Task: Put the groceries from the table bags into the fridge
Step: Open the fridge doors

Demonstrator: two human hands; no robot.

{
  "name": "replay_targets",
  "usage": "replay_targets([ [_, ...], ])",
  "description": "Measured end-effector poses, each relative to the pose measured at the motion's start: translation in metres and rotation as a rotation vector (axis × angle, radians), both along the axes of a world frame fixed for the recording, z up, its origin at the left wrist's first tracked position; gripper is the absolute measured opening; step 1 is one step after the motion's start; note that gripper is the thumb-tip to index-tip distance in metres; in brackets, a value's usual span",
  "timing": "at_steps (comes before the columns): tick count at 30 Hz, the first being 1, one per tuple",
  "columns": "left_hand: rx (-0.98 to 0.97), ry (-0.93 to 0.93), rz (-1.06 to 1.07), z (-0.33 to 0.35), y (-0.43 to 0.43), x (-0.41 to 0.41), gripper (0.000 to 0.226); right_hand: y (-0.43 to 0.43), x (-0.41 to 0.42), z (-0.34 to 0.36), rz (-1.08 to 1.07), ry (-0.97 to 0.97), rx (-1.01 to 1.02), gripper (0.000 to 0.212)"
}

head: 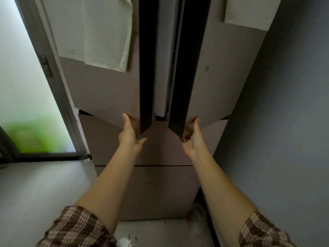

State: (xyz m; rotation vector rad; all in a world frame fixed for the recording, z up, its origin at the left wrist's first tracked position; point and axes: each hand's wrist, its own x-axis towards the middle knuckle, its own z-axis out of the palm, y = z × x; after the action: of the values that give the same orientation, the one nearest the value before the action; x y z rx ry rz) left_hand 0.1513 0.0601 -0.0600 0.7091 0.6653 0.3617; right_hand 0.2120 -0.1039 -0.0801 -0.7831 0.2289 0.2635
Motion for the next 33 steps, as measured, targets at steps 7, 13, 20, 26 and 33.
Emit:
replay_targets([
  [7,0.112,0.037,0.246,0.012,-0.024,-0.058,0.069,-0.045,-0.057,0.026,-0.261,0.077,-0.436,0.055],
  [13,1.457,-0.075,0.478,0.023,-0.078,-0.094,0.065,-0.053,-0.096,0.057,-0.851,-0.837,-1.17,0.055],
  [20,2.066,0.393,-0.043,0.038,-0.031,-0.072,0.085,-0.073,-0.087,0.064,-0.242,-0.855,-1.907,0.092],
  [26,1.969,0.582,0.055,0.038,0.003,-0.097,0.096,-0.08,-0.084,0.07,-0.304,-0.535,-1.747,0.113],
  [33,1.747,0.783,0.082,0.057,0.042,-0.112,0.085,-0.126,-0.069,0.075,-0.383,-0.422,-1.656,0.114],
])
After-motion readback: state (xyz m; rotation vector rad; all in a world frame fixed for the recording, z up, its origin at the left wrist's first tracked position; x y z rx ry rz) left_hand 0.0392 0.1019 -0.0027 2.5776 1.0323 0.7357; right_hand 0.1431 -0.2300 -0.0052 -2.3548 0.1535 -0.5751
